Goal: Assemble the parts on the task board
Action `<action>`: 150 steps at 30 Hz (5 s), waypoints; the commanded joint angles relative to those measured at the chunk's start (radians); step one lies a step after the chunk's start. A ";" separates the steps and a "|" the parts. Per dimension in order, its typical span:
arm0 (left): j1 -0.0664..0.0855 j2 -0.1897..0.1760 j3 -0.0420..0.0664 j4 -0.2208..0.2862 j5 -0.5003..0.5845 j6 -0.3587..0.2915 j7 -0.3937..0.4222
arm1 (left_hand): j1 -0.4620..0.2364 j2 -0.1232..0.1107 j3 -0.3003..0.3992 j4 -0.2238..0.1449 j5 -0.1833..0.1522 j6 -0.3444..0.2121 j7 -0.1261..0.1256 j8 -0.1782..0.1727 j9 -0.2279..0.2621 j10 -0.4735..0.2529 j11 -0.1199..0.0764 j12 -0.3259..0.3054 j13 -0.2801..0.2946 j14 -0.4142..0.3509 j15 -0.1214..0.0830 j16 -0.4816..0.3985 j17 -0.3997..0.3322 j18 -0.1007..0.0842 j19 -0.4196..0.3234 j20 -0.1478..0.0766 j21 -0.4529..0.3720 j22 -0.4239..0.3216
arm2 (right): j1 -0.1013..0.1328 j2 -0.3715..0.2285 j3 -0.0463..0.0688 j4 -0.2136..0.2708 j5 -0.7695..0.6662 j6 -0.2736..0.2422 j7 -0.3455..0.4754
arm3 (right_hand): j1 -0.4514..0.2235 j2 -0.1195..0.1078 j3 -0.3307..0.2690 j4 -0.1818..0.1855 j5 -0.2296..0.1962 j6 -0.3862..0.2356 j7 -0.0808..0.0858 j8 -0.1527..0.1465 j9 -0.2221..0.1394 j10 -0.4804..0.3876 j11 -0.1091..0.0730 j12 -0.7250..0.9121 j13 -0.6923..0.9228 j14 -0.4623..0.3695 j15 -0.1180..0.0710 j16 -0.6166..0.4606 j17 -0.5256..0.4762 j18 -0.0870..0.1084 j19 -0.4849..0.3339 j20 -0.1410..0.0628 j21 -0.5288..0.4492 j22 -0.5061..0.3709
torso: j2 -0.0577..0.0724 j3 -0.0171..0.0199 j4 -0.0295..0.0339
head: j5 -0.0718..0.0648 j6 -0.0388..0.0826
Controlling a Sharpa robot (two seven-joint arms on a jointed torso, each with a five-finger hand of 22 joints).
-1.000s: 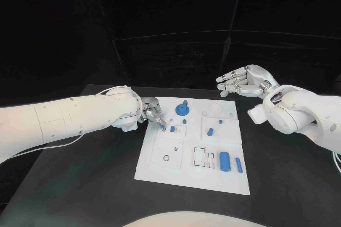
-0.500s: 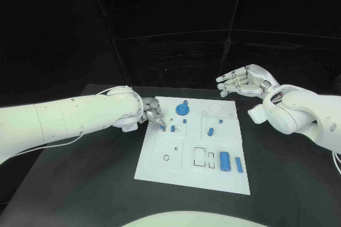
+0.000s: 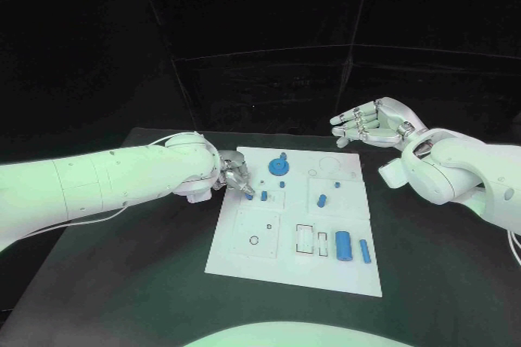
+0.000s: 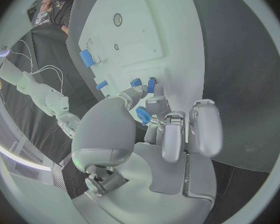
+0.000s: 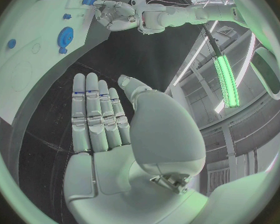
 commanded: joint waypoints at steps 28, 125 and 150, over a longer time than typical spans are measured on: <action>0.001 0.016 -0.003 -0.011 0.004 0.070 -0.027 | -0.010 -0.009 0.126 -0.114 0.009 0.018 -0.004 0.010 0.001 0.014 0.000 0.007 0.006 0.104 -0.006 0.003 0.263 0.002 0.025 -0.001 0.004 0.002 | 0.002 0.001 0.001 0.003 0.003 0.004 0.007 | -0.007 0.006 0.002 -0.008 0.008 -0.009 0.001 -0.003 0.001 -0.010 0.001 -0.001 -0.001 0.006 0.005 -0.006 -0.002 0.003 0.002 0.006 -0.007 -0.002 | 0.000 0.0004 -0.0006 | 0.001 -0.007; -0.002 0.207 -0.022 -0.199 -0.313 -0.226 0.495 | 0.241 -0.029 -0.253 -0.067 -0.260 0.015 0.096 -0.381 -0.335 -0.382 0.121 -0.665 -0.755 0.023 0.084 -0.145 -0.050 0.076 -0.061 0.077 -0.405 -0.370 | 0.002 0.011 0.001 0.000 0.003 -0.004 0.004 | -0.016 0.008 0.001 -0.007 0.011 -0.011 0.001 -0.004 0.001 -0.012 0.001 -0.001 -0.001 0.007 0.006 -0.011 -0.003 0.003 0.003 0.007 -0.011 -0.005 | 0.001 0.0003 -0.0010 | -0.035 0.009; -0.010 0.251 -0.024 -0.245 -0.372 -0.126 0.439 | 0.217 -0.019 -0.228 -0.081 -0.261 0.054 0.092 -0.402 -0.348 -0.346 0.117 -0.690 -0.798 0.038 0.079 -0.140 -0.054 0.065 -0.030 0.073 -0.344 -0.310 | 0.002 0.015 0.001 0.001 0.003 -0.006 0.004 | -0.015 0.008 0.002 -0.009 0.011 -0.011 0.001 -0.004 0.001 -0.012 0.001 -0.001 -0.001 0.007 0.006 -0.011 -0.003 0.003 0.004 0.006 -0.012 -0.005 | 0.001 0.0007 0.0007 | -0.040 0.001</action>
